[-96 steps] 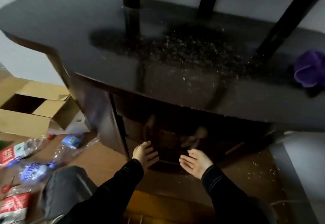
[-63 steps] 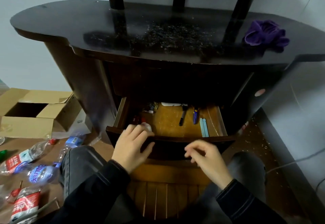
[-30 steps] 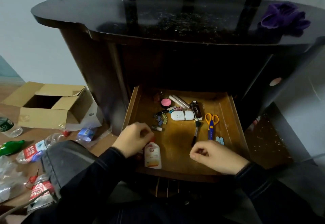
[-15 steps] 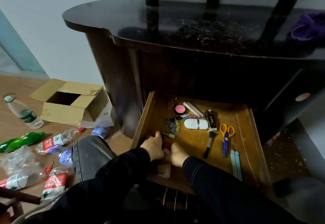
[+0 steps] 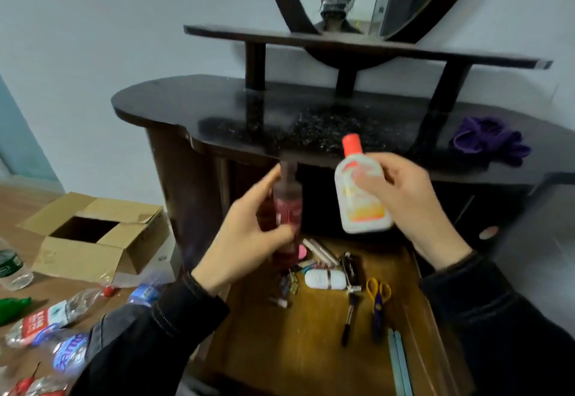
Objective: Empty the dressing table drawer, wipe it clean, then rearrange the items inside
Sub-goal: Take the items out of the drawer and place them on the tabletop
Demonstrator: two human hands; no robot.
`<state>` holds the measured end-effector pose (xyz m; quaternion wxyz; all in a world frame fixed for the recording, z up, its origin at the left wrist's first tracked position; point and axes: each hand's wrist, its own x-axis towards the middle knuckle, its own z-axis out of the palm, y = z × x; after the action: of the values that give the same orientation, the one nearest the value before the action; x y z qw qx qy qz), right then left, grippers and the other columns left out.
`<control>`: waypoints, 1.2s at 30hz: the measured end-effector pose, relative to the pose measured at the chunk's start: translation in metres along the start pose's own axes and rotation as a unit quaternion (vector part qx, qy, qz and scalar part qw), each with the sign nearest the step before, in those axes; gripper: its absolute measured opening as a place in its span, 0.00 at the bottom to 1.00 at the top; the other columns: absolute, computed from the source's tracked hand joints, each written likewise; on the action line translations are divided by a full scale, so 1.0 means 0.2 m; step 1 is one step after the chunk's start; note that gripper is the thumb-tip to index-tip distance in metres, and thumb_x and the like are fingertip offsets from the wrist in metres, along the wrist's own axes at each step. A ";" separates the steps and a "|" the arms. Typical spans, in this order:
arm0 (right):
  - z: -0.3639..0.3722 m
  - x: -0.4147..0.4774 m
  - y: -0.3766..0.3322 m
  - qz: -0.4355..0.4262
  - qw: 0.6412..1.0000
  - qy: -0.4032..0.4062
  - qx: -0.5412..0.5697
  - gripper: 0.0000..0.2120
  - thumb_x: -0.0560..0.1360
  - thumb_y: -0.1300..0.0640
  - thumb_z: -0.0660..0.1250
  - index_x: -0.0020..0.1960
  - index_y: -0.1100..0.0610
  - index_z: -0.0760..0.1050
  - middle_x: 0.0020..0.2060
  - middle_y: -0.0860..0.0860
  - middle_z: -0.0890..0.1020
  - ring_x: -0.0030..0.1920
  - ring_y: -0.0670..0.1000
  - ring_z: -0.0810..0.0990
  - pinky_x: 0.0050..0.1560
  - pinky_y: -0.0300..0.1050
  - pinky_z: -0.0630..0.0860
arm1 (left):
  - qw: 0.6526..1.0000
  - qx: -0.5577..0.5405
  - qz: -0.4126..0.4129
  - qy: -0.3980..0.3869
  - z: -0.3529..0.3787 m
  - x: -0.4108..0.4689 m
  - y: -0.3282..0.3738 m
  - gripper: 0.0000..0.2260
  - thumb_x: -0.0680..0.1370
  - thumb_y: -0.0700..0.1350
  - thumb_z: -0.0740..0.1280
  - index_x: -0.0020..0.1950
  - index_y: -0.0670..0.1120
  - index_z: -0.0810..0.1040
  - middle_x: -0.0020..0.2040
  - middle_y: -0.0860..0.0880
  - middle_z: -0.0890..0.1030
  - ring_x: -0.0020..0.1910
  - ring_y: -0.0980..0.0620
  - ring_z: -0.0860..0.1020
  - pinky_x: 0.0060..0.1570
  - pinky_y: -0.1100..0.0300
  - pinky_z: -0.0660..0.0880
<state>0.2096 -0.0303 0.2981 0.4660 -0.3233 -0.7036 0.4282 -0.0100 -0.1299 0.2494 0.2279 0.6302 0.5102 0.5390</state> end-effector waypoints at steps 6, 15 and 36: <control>-0.02 0.59 0.09 0.034 0.990 0.114 -0.078 0.09 0.76 0.54 0.72 0.50 0.61 0.80 0.43 0.52 0.84 0.47 0.51 0.84 0.45 0.47 0.78 | 0.976 -0.099 0.052 0.185 0.03 0.54 0.19 0.34 0.76 0.40 0.72 0.80 0.47 0.61 0.54 0.60 0.82 0.53 0.62 0.82 0.49 0.70 0.76; -0.07 0.73 0.18 0.038 0.969 0.116 -0.213 0.13 0.77 0.44 0.67 0.54 0.52 0.77 0.59 0.48 0.78 0.54 0.47 0.77 0.49 0.42 0.70 | 0.992 0.061 0.049 0.103 0.09 1.04 0.01 0.38 0.75 0.40 0.74 0.79 0.52 0.59 0.71 0.51 0.73 0.67 0.54 0.74 0.68 0.57 0.71; -0.09 -0.52 1.00 0.273 0.856 -0.063 -0.435 0.25 0.81 0.43 0.62 0.74 0.50 0.62 0.65 0.51 0.74 0.53 0.48 0.80 0.49 0.42 0.80 | 0.951 0.269 -0.096 -0.117 0.49 -0.07 -0.69 0.11 0.75 0.40 0.66 0.56 0.48 0.79 0.52 0.54 0.75 0.53 0.52 0.77 0.50 0.63 0.73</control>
<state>0.2741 -0.0296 0.0817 0.0964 -0.6446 -0.7293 0.2082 0.0259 -0.0649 0.0959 0.1584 0.6753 0.6640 0.2794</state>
